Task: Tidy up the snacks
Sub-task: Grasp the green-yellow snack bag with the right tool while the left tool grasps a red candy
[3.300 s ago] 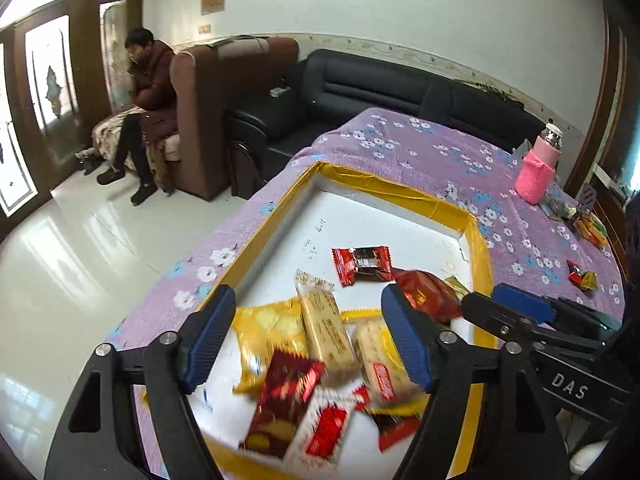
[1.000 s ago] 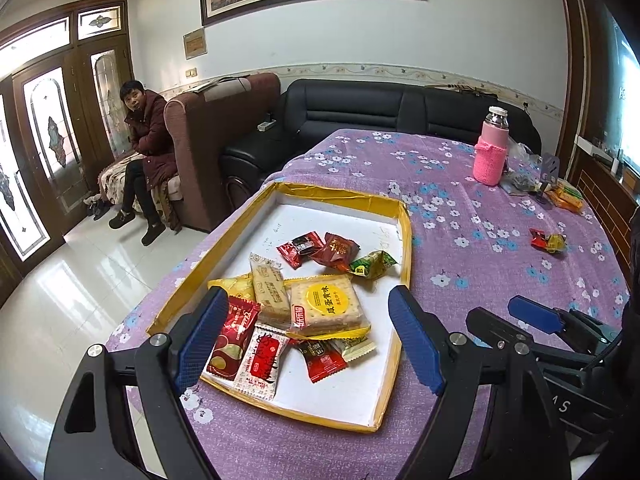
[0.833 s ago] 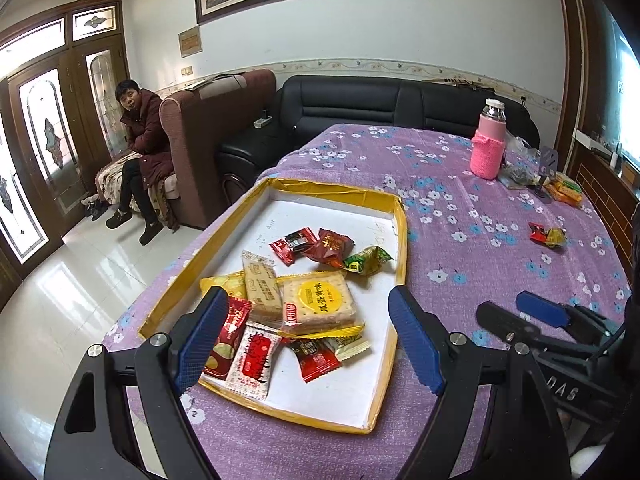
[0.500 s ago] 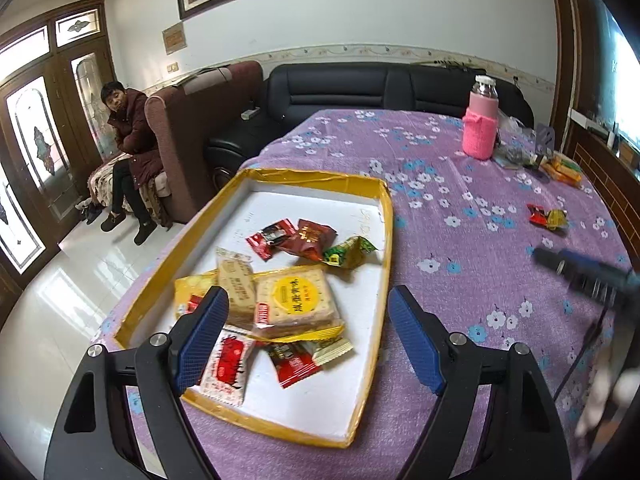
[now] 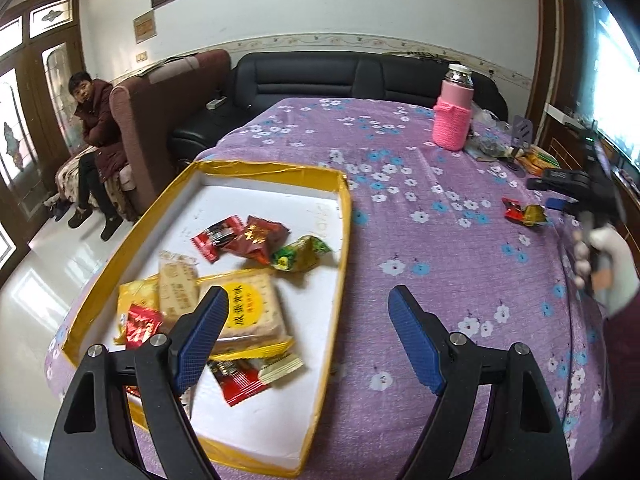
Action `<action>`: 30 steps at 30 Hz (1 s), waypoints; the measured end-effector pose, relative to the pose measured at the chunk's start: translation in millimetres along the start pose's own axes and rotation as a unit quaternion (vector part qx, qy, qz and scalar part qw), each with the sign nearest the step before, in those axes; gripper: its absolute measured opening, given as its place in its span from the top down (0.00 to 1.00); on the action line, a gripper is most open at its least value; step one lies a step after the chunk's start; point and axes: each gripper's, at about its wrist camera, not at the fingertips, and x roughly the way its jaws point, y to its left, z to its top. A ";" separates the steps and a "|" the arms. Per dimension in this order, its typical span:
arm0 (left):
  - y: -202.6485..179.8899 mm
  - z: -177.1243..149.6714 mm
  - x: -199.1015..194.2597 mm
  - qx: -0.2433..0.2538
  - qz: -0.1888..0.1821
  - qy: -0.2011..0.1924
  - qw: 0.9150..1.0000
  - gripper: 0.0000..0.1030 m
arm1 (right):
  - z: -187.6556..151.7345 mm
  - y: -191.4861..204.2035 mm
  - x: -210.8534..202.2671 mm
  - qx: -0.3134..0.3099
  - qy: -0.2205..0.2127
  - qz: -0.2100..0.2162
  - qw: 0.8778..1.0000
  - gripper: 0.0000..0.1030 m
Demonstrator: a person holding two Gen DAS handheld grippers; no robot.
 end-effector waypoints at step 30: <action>-112.7 78.5 66.3 0.063 -0.210 0.050 0.974 0.20 | -94.5 42.0 -28.9 -0.110 0.043 0.049 0.992 0.65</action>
